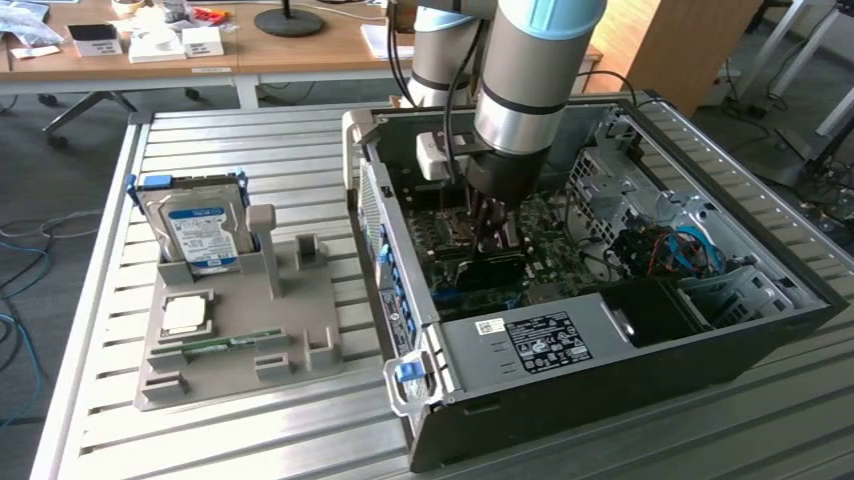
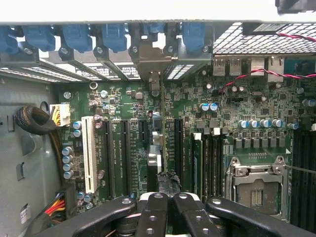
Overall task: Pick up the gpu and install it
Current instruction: 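Press down on the gpu until it lock into place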
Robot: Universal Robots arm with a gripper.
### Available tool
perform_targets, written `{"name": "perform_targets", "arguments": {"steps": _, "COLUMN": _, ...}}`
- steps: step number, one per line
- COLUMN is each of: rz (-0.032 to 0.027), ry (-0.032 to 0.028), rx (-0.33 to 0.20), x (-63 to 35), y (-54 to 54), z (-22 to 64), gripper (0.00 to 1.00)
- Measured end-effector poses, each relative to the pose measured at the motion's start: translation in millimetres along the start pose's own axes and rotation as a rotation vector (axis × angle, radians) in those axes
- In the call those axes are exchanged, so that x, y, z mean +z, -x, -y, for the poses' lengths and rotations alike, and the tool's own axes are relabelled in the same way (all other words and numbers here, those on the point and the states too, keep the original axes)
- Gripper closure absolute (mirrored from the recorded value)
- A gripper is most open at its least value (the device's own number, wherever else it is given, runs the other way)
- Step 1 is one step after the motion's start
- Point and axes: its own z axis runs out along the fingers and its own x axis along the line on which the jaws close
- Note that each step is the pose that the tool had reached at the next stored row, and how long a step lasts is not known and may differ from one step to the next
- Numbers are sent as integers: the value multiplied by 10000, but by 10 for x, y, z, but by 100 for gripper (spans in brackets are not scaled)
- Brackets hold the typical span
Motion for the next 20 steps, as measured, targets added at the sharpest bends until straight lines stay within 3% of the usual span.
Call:
{"name": "perform_targets", "arguments": {"steps": 9, "rz": 26, "ry": -9, "rx": 2, "x": -20, "y": 3, "z": -1, "gripper": 89}}
{"name": "perform_targets", "arguments": {"steps": 11, "rz": 3, "ry": 0, "rx": 1, "x": -73, "y": 2, "z": 0, "gripper": 89}}
{"name": "perform_targets", "arguments": {"steps": 20, "rz": 3, "ry": -1, "rx": 0, "x": -367, "y": 10, "z": 6, "gripper": 89}}
